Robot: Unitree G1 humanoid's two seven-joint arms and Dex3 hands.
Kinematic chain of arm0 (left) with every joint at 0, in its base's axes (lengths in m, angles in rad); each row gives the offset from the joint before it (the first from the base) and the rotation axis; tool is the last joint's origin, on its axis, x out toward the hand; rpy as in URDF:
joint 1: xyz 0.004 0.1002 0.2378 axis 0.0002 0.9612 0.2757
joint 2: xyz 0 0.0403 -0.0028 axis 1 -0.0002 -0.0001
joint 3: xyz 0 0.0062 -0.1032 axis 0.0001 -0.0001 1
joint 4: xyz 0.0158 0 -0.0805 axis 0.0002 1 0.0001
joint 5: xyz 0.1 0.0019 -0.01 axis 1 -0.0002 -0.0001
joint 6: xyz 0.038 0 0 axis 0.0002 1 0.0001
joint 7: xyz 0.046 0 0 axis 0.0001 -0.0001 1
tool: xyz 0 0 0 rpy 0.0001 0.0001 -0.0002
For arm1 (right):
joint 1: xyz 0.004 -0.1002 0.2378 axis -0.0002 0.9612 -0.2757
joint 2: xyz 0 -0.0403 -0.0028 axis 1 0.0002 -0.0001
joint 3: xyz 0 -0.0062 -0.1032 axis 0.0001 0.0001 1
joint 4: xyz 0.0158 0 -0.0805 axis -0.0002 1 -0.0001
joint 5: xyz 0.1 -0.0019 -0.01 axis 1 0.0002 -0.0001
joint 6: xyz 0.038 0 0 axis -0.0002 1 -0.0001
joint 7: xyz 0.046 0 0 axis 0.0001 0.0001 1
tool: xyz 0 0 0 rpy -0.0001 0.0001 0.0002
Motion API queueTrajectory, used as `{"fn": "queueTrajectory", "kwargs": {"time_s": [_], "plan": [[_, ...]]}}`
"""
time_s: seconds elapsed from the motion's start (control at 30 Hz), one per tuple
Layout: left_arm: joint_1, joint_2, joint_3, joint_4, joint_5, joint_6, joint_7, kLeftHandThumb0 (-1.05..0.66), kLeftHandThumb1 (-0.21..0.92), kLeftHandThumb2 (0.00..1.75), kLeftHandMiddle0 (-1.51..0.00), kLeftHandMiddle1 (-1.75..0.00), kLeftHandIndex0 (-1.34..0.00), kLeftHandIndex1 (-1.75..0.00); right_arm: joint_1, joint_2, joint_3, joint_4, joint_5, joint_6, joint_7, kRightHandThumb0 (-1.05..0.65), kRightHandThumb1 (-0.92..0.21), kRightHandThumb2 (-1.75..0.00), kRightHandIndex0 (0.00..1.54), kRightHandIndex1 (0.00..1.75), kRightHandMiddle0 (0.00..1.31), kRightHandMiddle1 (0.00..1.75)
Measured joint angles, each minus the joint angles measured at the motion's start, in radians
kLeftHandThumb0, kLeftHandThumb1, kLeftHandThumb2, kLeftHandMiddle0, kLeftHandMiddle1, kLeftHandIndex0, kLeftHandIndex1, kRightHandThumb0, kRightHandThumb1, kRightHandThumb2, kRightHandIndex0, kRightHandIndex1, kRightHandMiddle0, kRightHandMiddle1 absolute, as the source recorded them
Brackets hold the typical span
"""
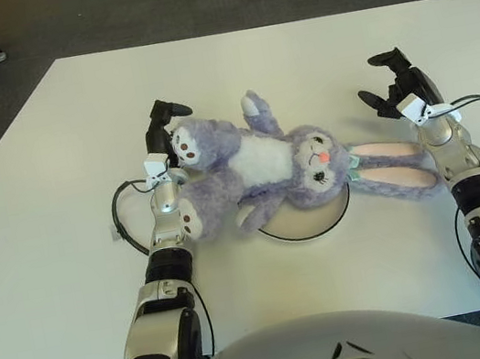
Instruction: Put the doll into the plate.
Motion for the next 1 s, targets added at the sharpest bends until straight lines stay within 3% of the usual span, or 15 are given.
{"fn": "queueTrajectory", "kwargs": {"time_s": [0.3,0.67,1.0], "plan": [[0.004,0.000,0.008,-0.005,-0.002,0.018,-0.004,-0.42,0.50,1.08,-1.17,-1.75,-0.47,-1.75,-0.013,0.038,-0.013,0.023,0.071,0.001,0.010,-0.66,-0.89,-0.48,0.77,1.75,0.00,1.08],[0.004,-0.001,0.015,-0.005,-0.005,0.019,-0.005,-0.42,0.49,1.10,-1.17,-1.75,-0.47,-1.75,-0.023,0.052,-0.019,0.072,0.107,0.021,0.021,-0.56,-0.73,-0.72,0.62,1.66,0.06,1.22],[0.004,-0.003,0.024,-0.004,-0.004,0.018,-0.004,-0.43,0.49,1.10,-1.15,-1.75,-0.48,-1.75,-0.037,0.057,-0.039,0.113,0.131,0.012,0.008,-0.49,-0.66,-0.81,0.57,1.63,0.11,1.31]]}}
